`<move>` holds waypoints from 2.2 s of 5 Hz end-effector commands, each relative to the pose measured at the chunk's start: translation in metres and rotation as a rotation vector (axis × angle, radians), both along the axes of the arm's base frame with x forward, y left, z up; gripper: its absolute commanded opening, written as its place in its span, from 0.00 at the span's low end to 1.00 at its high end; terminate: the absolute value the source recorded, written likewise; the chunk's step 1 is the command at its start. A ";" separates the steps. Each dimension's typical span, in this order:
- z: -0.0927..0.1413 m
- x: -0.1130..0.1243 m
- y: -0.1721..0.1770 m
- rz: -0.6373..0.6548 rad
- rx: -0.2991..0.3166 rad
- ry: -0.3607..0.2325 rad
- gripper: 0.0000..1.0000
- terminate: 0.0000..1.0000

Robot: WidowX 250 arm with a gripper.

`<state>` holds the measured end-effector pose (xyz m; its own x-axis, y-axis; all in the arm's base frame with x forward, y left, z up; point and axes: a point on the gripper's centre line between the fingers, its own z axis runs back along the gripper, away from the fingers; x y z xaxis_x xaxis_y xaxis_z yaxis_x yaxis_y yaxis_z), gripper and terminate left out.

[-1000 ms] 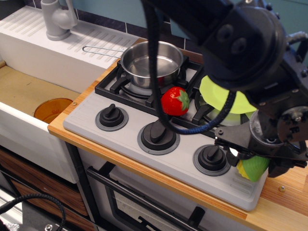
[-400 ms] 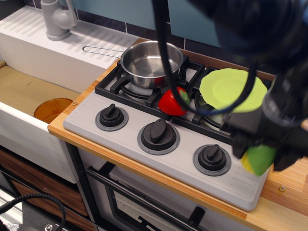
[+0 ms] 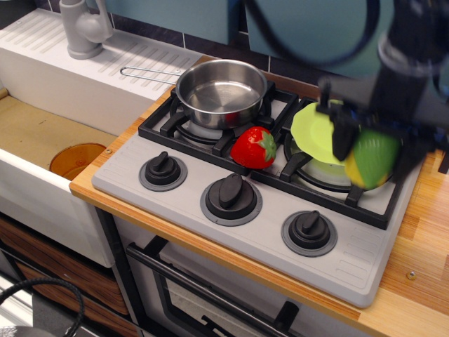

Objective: Put corncob on plate and strawberry in pot or pan on stove

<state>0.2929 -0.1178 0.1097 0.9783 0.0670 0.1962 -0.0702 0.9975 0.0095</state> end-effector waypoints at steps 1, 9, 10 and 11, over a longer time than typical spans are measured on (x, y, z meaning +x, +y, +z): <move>0.015 0.045 0.026 -0.056 -0.038 -0.055 0.00 0.00; -0.005 0.058 0.017 -0.061 -0.057 -0.047 1.00 0.00; 0.015 0.048 0.015 -0.046 -0.041 -0.012 1.00 0.00; 0.035 0.040 0.016 -0.042 -0.024 0.021 1.00 0.00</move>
<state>0.3241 -0.0979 0.1179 0.9960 0.0317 0.0839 -0.0327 0.9994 0.0109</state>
